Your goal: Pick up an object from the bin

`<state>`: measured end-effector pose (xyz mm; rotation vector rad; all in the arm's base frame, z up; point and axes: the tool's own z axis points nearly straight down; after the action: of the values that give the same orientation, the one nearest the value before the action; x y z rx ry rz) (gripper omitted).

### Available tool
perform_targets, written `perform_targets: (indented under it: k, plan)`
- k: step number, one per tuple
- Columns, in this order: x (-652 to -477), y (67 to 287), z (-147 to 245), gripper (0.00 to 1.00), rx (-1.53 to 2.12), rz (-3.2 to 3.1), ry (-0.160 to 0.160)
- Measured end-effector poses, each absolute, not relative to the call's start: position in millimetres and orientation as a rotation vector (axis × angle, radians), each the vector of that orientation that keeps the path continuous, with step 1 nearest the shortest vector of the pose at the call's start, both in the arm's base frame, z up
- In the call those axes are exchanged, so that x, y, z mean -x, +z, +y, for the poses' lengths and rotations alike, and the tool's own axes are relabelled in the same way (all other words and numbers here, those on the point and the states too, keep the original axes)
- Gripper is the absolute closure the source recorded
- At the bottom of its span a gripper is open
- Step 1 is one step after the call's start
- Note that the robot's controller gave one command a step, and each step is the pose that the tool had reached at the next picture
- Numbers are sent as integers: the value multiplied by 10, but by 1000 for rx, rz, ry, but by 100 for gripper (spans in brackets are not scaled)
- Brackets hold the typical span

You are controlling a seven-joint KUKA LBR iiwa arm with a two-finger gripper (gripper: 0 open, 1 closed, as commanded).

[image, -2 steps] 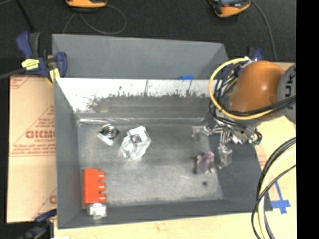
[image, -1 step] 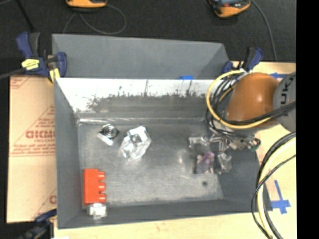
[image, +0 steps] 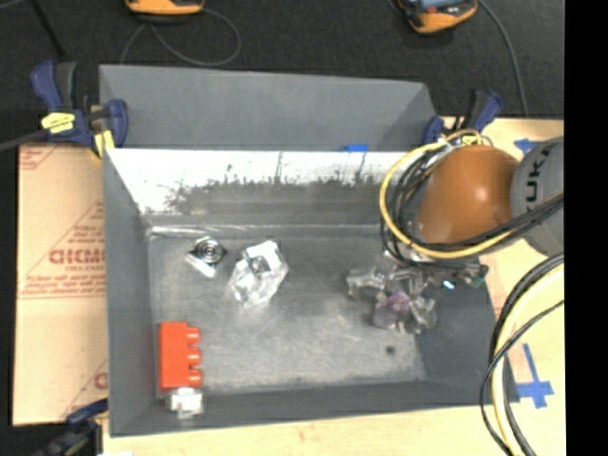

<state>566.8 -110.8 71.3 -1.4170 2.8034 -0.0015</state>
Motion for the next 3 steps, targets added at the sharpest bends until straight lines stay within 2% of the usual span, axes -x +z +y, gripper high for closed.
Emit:
perform_targets:
  k: [1,2,3]
  plan:
    - [-5669,713,-1109,100,1414,2804,-1]
    - [-5698,1784,-1121,100,1404,2800,-12]
    - [-5712,1895,-1131,100,1398,2808,-6]
